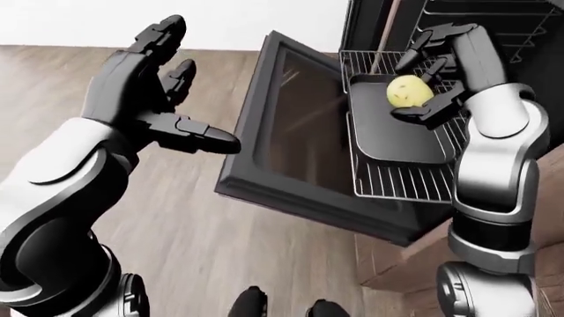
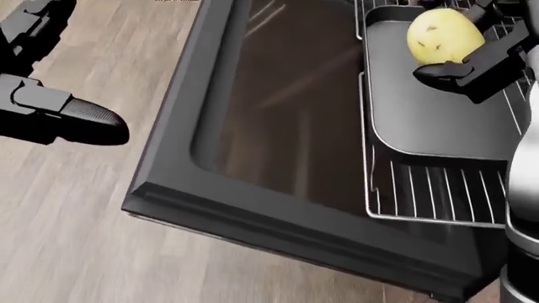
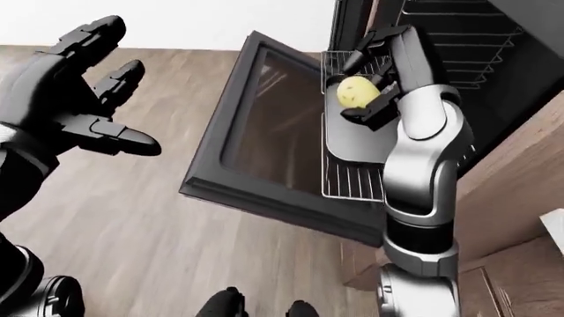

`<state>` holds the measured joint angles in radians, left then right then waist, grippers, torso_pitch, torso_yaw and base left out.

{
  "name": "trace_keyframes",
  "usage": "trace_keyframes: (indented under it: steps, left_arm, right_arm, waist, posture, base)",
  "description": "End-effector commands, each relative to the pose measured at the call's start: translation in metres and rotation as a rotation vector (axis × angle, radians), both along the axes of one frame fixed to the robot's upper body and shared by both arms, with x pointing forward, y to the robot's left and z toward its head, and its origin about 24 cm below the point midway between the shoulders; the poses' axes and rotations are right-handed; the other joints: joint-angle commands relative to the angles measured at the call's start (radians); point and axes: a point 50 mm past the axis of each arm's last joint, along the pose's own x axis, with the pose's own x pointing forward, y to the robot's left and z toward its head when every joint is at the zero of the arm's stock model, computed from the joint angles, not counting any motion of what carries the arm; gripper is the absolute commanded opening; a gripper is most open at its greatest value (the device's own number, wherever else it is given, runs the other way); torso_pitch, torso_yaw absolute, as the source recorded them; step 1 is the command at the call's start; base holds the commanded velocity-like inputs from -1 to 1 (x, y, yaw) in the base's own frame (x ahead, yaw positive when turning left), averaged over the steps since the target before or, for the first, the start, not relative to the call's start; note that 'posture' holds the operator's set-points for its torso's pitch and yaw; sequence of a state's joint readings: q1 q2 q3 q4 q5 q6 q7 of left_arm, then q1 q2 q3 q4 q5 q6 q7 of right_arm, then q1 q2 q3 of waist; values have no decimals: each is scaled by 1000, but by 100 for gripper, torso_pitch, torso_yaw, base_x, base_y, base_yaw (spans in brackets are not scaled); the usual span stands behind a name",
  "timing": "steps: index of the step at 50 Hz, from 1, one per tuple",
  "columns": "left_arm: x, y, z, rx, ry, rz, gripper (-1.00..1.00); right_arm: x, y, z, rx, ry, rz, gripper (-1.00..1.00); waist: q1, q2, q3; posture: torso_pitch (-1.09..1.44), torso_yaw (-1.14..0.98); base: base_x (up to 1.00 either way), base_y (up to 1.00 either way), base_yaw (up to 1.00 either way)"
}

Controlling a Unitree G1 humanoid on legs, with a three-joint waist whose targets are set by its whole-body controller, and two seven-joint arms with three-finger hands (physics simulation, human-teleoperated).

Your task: Pick the potato from the oven and place it on the plate on the counter.

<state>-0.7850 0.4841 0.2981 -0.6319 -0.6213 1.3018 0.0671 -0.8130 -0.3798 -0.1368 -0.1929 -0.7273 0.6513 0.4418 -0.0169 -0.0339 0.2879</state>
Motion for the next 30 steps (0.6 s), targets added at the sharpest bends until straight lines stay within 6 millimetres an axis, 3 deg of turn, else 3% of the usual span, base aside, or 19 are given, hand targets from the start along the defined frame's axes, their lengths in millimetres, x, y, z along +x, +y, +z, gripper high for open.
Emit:
trace_keyframes:
  steps: [1, 5, 11, 13, 15, 16, 17, 18, 19, 21, 25, 26, 30]
  left_arm:
    - [-9, 4, 18, -8, -109, 28, 100]
    - [-9, 6, 18, -10, -111, 30, 100]
    - [-7, 7, 16, -12, -110, 30, 100]
    - [-9, 6, 18, -12, -110, 30, 100]
    - [-8, 6, 18, -12, -110, 29, 100]
    - [-8, 6, 18, -12, -111, 28, 100]
    - [-9, 5, 19, -12, -111, 28, 100]
    - [-9, 5, 18, -12, -110, 28, 100]
    - [-9, 6, 17, -12, -110, 28, 100]
    - [-7, 6, 16, -13, -110, 28, 100]
    - [-9, 6, 18, -16, -114, 27, 100]
    - [-8, 6, 17, -16, -114, 26, 100]
    - [-8, 4, 18, -14, -116, 22, 100]
  right_arm:
    - [-7, 7, 18, -39, -99, 20, -100]
    - [-8, 10, 19, -43, -101, 27, -100]
    - [-8, 10, 20, -40, -105, 32, -100]
    - [-9, 10, 21, -35, -109, 35, -100]
    - [-10, 9, 22, -35, -115, 35, -100]
    - [-10, 9, 22, -34, -116, 35, -100]
    - [-11, 10, 23, -35, -116, 36, -100]
    - [-11, 10, 23, -36, -117, 37, -100]
    - [-11, 10, 23, -37, -117, 37, -100]
    - [-10, 9, 22, -36, -119, 38, -100]
    - [-13, 10, 24, -6, -127, 59, -100]
    - [-13, 10, 24, 1, -132, 63, -100]
    - [-17, 8, 27, 11, -143, 74, -100]
  waist:
    - [9, -4, -40]
    - [7, -10, -44]
    - [-3, 17, -33]
    - [-6, 49, -14]
    - [-14, 108, 8]
    - [-14, 152, -5]
    - [-1, 131, 16]
    - [3, 109, 18]
    - [-1, 112, -4]
    - [8, 104, -19]
    - [38, 71, -16]
    - [14, 68, -13]
    - [42, 58, -1]
  posture:
    - [110, 0]
    - [110, 0]
    - [110, 0]
    - [110, 0]
    - [110, 0]
    - [110, 0]
    - [110, 0]
    - [110, 0]
    - [110, 0]
    - [110, 0]
    - [110, 0]
    - [110, 0]
    - [110, 0]
  base:
    - [-38, 26, 0]
    - [-38, 45, 0]
    - [-36, 43, 0]
    - [-27, 14, 0]
    - [-3, 0, 0]
    - [0, 0, 0]
    - [0, 0, 0]
    - [0, 0, 0]
    - [0, 0, 0]
    - [0, 0, 0]
    - [0, -2, 0]
    - [0, 0, -70]
    - [0, 0, -100]
